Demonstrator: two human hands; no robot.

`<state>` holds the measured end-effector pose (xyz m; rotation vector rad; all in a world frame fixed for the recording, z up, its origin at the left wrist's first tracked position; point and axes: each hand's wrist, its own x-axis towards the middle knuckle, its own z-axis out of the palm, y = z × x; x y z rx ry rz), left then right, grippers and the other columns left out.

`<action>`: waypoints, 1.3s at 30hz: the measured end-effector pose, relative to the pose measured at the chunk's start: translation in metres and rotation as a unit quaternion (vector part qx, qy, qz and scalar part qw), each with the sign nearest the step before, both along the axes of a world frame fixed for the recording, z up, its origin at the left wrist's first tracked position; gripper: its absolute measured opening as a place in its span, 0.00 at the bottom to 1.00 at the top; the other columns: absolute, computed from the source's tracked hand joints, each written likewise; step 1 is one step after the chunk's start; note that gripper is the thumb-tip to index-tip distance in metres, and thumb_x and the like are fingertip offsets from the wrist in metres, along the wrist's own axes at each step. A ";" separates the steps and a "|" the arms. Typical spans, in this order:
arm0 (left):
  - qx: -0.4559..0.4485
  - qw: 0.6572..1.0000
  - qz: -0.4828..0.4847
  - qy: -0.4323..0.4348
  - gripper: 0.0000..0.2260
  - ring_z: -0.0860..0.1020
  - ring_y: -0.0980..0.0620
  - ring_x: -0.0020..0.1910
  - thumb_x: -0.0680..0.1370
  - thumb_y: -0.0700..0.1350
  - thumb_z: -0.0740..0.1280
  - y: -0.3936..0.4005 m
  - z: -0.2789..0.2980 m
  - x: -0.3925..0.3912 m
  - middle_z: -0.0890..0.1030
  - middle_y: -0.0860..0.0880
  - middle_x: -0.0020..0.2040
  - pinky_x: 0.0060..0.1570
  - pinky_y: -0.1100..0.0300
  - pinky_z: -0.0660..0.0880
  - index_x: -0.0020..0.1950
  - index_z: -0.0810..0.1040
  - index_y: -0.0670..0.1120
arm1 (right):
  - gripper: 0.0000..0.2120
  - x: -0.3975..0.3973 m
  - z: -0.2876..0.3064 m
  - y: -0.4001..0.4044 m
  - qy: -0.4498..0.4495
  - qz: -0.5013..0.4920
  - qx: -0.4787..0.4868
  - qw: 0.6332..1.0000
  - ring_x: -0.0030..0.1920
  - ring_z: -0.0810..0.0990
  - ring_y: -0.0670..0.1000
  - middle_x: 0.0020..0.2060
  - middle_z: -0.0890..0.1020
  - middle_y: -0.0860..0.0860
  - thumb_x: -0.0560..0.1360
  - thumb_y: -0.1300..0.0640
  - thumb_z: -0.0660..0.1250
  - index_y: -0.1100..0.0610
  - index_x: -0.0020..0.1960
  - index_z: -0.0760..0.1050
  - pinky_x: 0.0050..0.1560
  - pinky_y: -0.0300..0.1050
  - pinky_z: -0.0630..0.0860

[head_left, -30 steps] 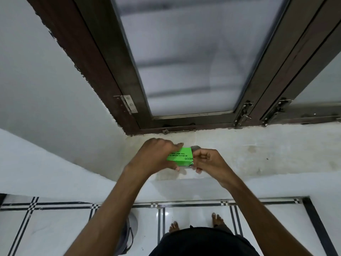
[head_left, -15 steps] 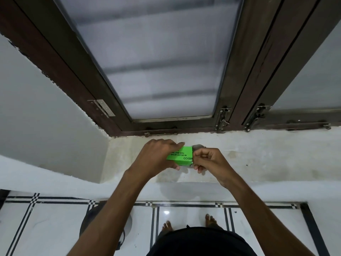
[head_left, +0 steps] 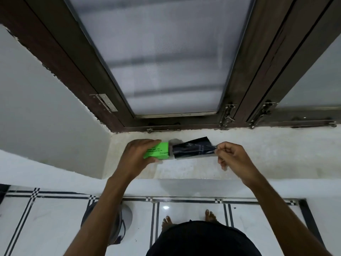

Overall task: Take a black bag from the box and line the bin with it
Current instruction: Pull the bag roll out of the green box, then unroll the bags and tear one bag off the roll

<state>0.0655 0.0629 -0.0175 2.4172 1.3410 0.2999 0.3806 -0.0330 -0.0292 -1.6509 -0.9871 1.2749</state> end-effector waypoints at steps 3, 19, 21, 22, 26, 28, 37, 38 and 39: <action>-0.007 0.999 0.049 -0.001 0.31 0.78 0.43 0.59 0.66 0.49 0.79 0.006 -0.012 -0.026 0.81 0.49 0.61 0.58 0.49 0.73 0.69 0.75 0.53 | 0.06 0.012 0.001 -0.005 -0.037 0.004 -0.021 0.999 0.31 0.74 0.49 0.30 0.78 0.54 0.78 0.64 0.66 0.62 0.42 0.78 0.33 0.43 0.71; -0.085 0.994 0.042 -0.052 0.13 0.78 0.47 0.52 0.78 0.51 0.66 -0.044 0.005 0.102 0.82 0.49 0.53 0.47 0.52 0.76 0.62 0.77 0.51 | 0.18 -0.042 0.007 0.007 -0.216 -0.036 0.011 0.976 0.41 0.82 0.48 0.39 0.81 0.48 0.74 0.53 0.74 0.51 0.59 0.70 0.41 0.41 0.78; -0.129 0.988 0.066 -0.050 0.14 0.80 0.48 0.50 0.76 0.53 0.68 -0.035 0.005 0.104 0.84 0.49 0.53 0.47 0.53 0.78 0.60 0.79 0.50 | 0.14 -0.042 0.006 0.010 -0.194 -0.061 0.017 0.979 0.41 0.82 0.47 0.39 0.81 0.49 0.74 0.57 0.74 0.52 0.55 0.72 0.38 0.34 0.76; -0.163 0.983 0.072 -0.054 0.15 0.81 0.49 0.50 0.76 0.54 0.69 -0.033 0.006 0.104 0.84 0.50 0.53 0.48 0.54 0.78 0.61 0.80 0.50 | 0.10 -0.041 0.004 0.012 -0.177 -0.079 0.019 0.981 0.41 0.83 0.49 0.40 0.82 0.50 0.74 0.60 0.73 0.54 0.52 0.74 0.39 0.35 0.78; -0.267 0.956 0.090 -0.086 0.16 0.81 0.50 0.49 0.79 0.59 0.64 -0.034 -0.001 0.107 0.84 0.50 0.49 0.49 0.56 0.77 0.57 0.81 0.49 | 0.09 -0.038 0.003 0.015 -0.053 -0.137 0.012 0.989 0.44 0.84 0.56 0.40 0.83 0.54 0.74 0.70 0.66 0.58 0.42 0.79 0.50 0.52 0.84; -0.266 0.950 0.118 -0.109 0.18 0.81 0.47 0.45 0.80 0.60 0.60 -0.039 -0.008 0.110 0.83 0.50 0.42 0.48 0.52 0.76 0.49 0.81 0.48 | 0.09 -0.042 0.005 0.014 0.013 -0.157 -0.001 0.987 0.45 0.83 0.55 0.40 0.82 0.56 0.74 0.71 0.65 0.59 0.42 0.79 0.50 0.48 0.83; -0.592 0.646 0.238 -0.418 0.28 0.81 0.43 0.59 0.76 0.70 0.56 -0.050 0.011 0.129 0.83 0.45 0.59 0.63 0.41 0.75 0.63 0.78 0.53 | 0.14 -0.038 0.042 0.012 0.292 -0.139 0.033 0.946 0.33 0.78 0.46 0.32 0.77 0.51 0.78 0.70 0.55 0.57 0.39 0.71 0.35 0.39 0.76; -0.605 0.617 0.252 -0.435 0.29 0.80 0.42 0.60 0.74 0.71 0.58 -0.050 0.014 0.129 0.83 0.45 0.60 0.63 0.40 0.74 0.64 0.78 0.53 | 0.13 -0.033 0.045 0.013 0.300 -0.155 0.034 0.941 0.33 0.76 0.47 0.31 0.77 0.50 0.77 0.69 0.55 0.56 0.38 0.71 0.35 0.40 0.74; -0.608 0.599 0.270 -0.446 0.29 0.80 0.42 0.60 0.73 0.72 0.61 -0.049 0.016 0.129 0.83 0.45 0.60 0.62 0.41 0.75 0.63 0.79 0.54 | 0.13 -0.026 0.047 0.013 0.319 -0.183 0.035 0.929 0.33 0.75 0.49 0.30 0.76 0.50 0.75 0.69 0.54 0.55 0.37 0.70 0.36 0.41 0.73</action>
